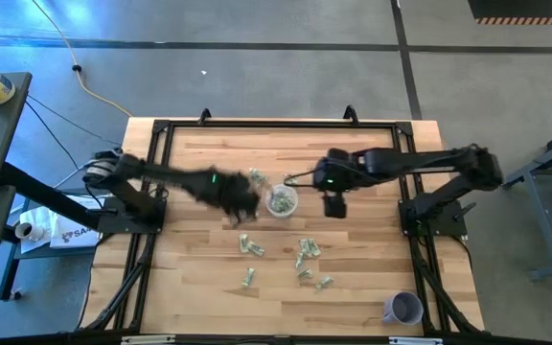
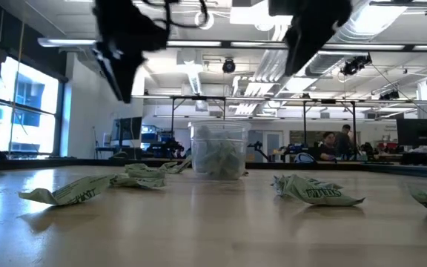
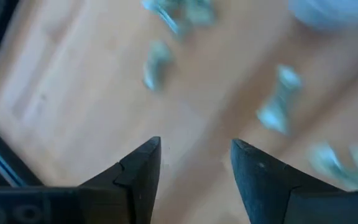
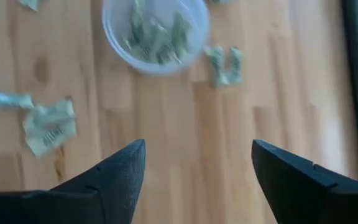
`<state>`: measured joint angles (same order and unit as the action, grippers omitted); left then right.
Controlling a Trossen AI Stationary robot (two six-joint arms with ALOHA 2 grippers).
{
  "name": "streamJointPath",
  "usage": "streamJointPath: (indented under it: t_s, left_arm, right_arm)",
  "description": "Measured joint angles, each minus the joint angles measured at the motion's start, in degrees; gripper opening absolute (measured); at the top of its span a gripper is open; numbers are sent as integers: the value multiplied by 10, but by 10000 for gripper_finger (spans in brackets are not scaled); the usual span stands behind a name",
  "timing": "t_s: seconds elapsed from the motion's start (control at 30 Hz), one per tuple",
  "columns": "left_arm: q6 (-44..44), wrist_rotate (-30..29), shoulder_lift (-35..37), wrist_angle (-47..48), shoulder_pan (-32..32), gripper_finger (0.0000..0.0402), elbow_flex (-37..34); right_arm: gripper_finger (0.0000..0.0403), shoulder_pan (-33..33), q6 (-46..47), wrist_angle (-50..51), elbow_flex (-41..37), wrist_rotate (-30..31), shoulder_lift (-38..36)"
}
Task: Pick and place Stevia / Truvia into bins
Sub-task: Put the white stevia packet into the transparent container
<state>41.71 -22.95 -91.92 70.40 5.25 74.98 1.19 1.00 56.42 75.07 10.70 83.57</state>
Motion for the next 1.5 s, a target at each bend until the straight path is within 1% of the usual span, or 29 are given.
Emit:
streamJointPath:
  t_s: [0.1,0.17,0.23,0.3,0.37,0.43,0.57,0.67,0.8,0.87,0.97,1.07,1.13,1.2,1.33,1.37,1.4,1.43,1.5]
  left_arm:
    - [-76,21,0,-24,-97,235,0]
    - [-114,49,-2,-28,-155,241,0]
    - [-150,89,-5,-36,-199,247,-3]
    - [-190,146,-5,-46,-231,253,-15]
    - [-226,202,-5,-81,-247,259,-33]
    - [-261,234,-5,-112,-254,263,-55]
    - [-321,224,-5,-192,-255,266,-100]
    - [-330,220,-6,-245,-256,266,-131]
    - [-352,191,-10,-307,-255,266,-174]
    - [-361,197,-22,-335,-257,266,-189]
    - [-386,203,-46,-350,-263,262,-205]
    - [-396,172,-73,-366,-263,239,-206]
    - [-410,174,-79,-366,-265,209,-206]
    - [-415,189,-80,-367,-266,166,-202]
    - [-415,191,-80,-356,-266,51,-182]
    - [-415,192,-81,-348,-266,29,-173]
    - [-411,198,-82,-332,-266,22,-159]
    - [-406,212,-82,-315,-267,23,-142]
    - [-400,259,-78,-277,-266,37,-100]
  right_arm:
    - [283,-15,6,34,0,40,-44]
    - [283,-24,16,42,0,62,-70]
    - [282,-32,20,40,0,84,-94]
    - [283,-37,22,35,0,105,-113]
    - [283,-40,30,31,0,123,-126]
    - [284,-37,35,27,0,130,-133]
    - [282,-25,49,26,0,154,-134]
    - [283,-12,75,25,0,155,-134]
    - [283,6,97,19,0,164,-134]
    - [282,15,109,12,0,164,-134]
    - [281,27,128,4,0,163,-134]
    - [281,32,147,5,0,162,-134]
    - [281,33,160,7,0,162,-134]
    - [281,33,170,10,0,160,-134]
    - [281,33,183,16,0,160,-134]
    - [281,33,183,17,0,161,-134]
    - [281,33,182,17,0,161,-134]
    - [281,33,182,19,0,161,-134]
    - [281,33,182,28,0,162,-134]
